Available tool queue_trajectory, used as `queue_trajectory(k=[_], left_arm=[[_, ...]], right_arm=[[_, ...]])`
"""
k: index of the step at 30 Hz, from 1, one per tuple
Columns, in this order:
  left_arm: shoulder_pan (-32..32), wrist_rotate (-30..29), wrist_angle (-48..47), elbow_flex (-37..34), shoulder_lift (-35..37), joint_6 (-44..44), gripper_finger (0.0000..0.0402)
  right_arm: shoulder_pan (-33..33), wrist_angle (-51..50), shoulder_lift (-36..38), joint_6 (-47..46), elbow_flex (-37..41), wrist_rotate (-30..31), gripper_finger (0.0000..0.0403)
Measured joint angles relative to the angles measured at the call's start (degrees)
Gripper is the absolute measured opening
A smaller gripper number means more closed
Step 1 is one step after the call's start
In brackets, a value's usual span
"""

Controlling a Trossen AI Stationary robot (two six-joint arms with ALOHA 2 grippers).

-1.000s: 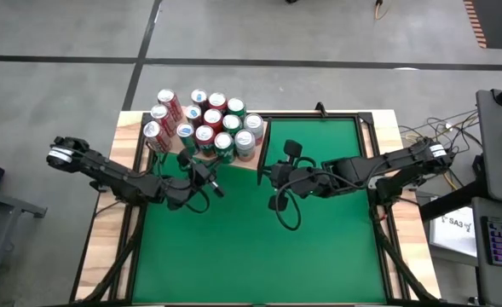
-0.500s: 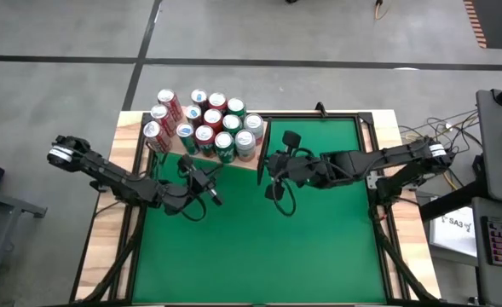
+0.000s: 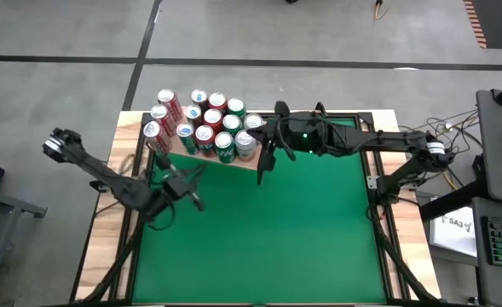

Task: Place canned beverage on shelf
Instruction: Put the green soda can on the shelf aligned with the other green soda can

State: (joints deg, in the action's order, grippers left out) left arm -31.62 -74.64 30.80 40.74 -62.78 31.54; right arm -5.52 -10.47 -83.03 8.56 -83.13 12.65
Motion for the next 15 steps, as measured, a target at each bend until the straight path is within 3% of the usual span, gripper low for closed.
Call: queue_trajectory(k=[3,5,9,15], left_arm=[[-0.08,12.68,-3.43,-0.55,6.52,3.17,0.0000],[-0.08,17.71,-7.52,-1.43,11.19,2.26,0.0000],[-0.06,20.03,-14.36,-3.72,18.25,-1.62,0.0000],[-0.06,20.09,-14.31,-7.51,24.52,-1.87,0.0000]], right_arm=[[-0.92,0.80,-0.92,-0.69,0.00,-0.98,0.0012],[-0.96,0.90,-1.81,-1.09,0.00,-1.07,0.0012],[-0.89,1.12,-3.56,-1.40,0.00,-0.72,0.0012],[-1.35,2.19,-5.61,-2.71,0.00,0.20,0.0012]])
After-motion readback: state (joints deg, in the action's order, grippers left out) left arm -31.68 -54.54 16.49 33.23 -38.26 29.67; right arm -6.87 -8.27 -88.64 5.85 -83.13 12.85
